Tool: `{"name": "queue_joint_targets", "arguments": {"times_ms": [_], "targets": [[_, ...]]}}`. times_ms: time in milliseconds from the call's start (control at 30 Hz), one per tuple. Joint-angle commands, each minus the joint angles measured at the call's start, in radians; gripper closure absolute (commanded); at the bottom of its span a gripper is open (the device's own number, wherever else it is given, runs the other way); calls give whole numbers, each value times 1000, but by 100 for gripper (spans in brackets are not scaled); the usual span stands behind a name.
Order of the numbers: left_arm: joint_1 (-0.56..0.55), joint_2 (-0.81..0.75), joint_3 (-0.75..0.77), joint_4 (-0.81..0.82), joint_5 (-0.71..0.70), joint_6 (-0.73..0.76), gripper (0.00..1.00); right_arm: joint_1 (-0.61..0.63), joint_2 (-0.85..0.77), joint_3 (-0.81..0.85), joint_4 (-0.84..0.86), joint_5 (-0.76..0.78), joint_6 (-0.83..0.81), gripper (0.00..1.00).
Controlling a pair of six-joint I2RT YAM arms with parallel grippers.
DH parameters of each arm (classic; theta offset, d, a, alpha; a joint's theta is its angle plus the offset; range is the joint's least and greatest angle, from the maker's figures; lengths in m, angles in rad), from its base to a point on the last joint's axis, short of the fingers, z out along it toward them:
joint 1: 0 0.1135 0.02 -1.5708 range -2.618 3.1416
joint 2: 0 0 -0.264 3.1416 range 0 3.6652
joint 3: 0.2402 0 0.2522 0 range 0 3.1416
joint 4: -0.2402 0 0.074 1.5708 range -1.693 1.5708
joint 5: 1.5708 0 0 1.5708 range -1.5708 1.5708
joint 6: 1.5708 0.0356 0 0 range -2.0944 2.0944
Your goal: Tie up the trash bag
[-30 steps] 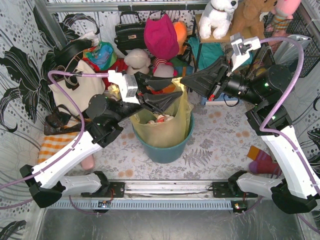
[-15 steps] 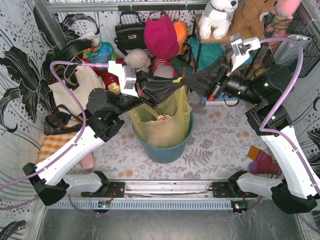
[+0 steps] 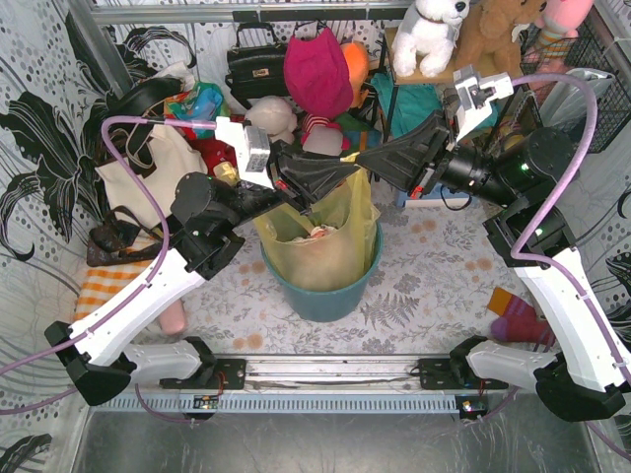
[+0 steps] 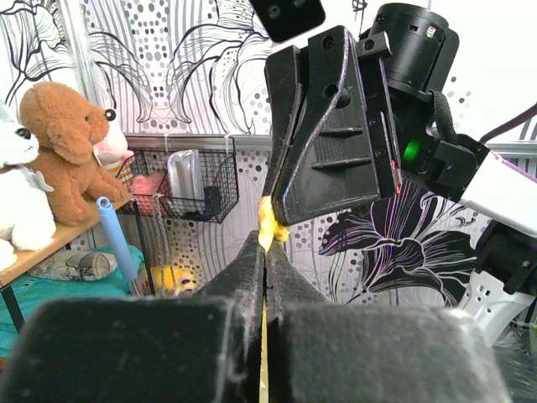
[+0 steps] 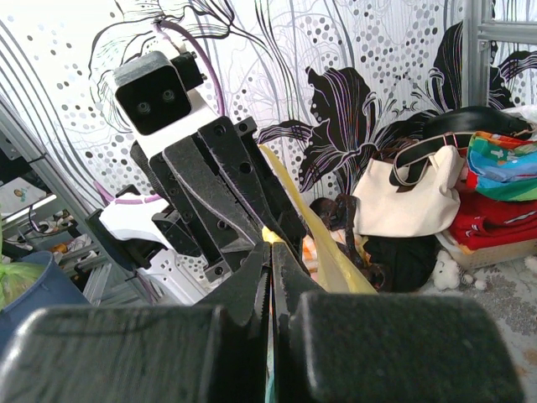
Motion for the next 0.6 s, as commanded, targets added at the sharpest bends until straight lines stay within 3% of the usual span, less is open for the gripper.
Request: {"name": "queue_joint_targets", "arguments": {"times_ms": [0, 200, 333, 567], "targets": [[6, -9, 23, 19, -22, -9, 100, -2, -16, -9, 28, 7, -12, 100], [6, -14, 69, -51, 41, 11, 100, -2, -16, 5, 22, 51, -14, 99], [6, -59, 20, -43, 74, 17, 100, -2, -14, 13, 35, 82, -24, 77], [6, -96, -31, -62, 111, 17, 100, -2, 58, 105, 4, 55, -38, 62]]}}
